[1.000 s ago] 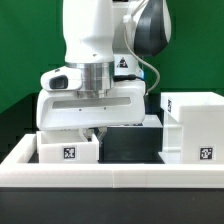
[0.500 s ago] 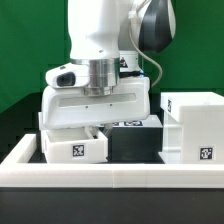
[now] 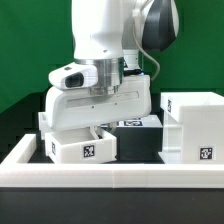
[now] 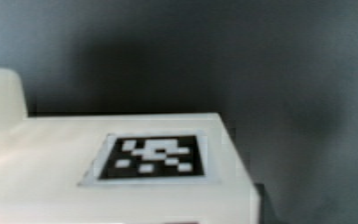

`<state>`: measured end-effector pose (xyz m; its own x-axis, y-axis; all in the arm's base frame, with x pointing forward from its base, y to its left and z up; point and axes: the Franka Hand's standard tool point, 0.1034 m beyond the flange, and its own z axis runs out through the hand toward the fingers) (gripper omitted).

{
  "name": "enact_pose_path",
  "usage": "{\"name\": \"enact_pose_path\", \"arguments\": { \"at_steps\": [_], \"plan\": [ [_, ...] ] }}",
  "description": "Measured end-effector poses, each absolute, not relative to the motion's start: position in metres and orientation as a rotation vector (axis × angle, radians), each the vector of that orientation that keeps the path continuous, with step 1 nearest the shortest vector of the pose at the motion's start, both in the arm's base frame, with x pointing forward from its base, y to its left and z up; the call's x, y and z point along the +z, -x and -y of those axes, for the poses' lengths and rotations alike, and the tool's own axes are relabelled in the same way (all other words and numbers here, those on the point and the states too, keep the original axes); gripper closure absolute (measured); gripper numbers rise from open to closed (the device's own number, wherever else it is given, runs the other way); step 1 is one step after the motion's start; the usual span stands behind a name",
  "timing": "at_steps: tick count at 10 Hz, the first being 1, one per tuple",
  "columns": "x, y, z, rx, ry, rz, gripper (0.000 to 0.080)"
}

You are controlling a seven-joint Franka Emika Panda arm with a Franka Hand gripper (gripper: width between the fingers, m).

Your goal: Assemble drawer

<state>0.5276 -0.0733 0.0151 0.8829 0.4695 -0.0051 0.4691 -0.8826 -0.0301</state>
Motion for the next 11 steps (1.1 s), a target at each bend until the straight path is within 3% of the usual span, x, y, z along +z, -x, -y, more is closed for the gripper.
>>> {"name": "enact_pose_path", "arguments": {
  "at_steps": [11],
  "plan": [
    [0.016, -0.518, 0.058, 0.069, 2.476, 1.949, 0.0758]
  ]
}}
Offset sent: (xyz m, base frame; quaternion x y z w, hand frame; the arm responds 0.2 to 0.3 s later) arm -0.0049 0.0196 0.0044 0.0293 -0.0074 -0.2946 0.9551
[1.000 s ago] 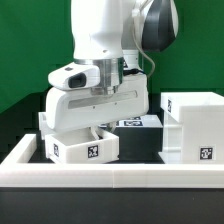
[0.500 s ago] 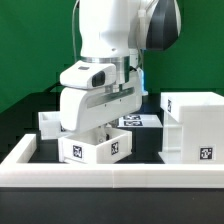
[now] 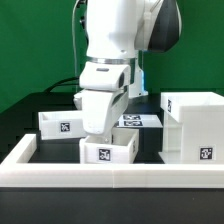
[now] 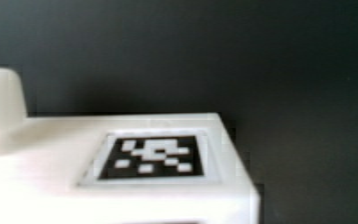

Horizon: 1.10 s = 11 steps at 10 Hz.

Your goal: Assemble drawer

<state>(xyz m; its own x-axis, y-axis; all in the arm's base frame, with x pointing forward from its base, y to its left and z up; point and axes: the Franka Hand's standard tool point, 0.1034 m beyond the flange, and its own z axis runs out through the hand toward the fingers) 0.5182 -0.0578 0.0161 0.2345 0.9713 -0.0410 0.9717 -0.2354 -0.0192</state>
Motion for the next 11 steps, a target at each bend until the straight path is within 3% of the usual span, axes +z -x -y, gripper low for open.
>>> {"name": "enact_pose_path", "arguments": {
  "at_steps": [4, 9, 11],
  "plan": [
    [0.014, -0.517, 0.058, -0.099, -2.236, -2.181, 0.0758],
    [0.015, -0.526, 0.02, -0.084, -2.226, -2.213, 0.0758],
    [0.015, -0.527, 0.021, -0.067, -2.222, -2.205, 0.0758]
  ]
}}
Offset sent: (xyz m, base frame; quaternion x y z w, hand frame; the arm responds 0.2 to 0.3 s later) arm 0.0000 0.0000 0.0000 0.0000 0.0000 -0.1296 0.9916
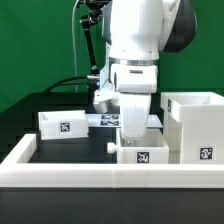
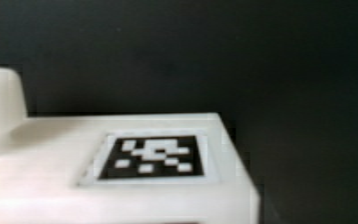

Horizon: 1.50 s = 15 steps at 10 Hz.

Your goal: Assemble drawer

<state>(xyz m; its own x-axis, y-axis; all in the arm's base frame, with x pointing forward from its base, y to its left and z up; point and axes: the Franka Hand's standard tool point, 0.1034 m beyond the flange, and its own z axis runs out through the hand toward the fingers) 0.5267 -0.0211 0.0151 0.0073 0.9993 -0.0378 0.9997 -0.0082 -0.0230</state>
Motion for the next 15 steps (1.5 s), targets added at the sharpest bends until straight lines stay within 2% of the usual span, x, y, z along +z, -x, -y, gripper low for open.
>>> {"name": "enact_pose_path", "arguments": {
  "at_steps": [6, 11, 15],
  "plan": [
    [0.014, -0.532, 0.007, -0.047, -2.172, -2.241, 0.0758],
    [0.011, -0.531, 0.009, -0.041, -2.179, -2.232, 0.0758],
    [0.012, -0.533, -0.006, -0.037, -2.234, -2.175, 0.0758]
  ]
}}
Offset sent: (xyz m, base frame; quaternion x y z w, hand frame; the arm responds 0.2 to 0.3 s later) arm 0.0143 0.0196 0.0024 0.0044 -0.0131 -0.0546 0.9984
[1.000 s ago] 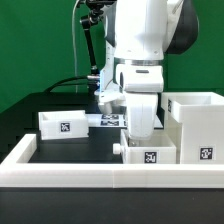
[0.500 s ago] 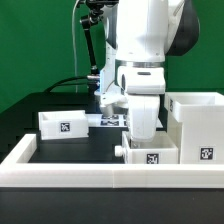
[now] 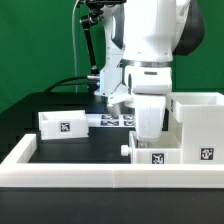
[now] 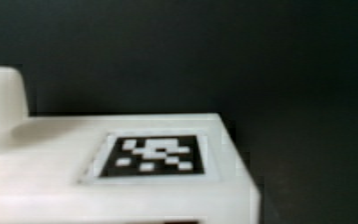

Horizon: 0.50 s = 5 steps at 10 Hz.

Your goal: Assemble drawer

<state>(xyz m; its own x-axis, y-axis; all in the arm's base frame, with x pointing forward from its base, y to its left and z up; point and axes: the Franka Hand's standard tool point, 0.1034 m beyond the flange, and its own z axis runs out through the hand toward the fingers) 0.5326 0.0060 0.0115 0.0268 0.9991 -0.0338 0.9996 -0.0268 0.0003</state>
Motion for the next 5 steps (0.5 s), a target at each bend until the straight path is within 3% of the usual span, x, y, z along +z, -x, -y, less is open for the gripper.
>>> {"name": "enact_pose_path", "arguments": {
  "at_steps": [5],
  "plan": [
    [0.0119, -0.5319, -0.014, -0.032, -2.259, -2.136, 0.0757]
  ]
}}
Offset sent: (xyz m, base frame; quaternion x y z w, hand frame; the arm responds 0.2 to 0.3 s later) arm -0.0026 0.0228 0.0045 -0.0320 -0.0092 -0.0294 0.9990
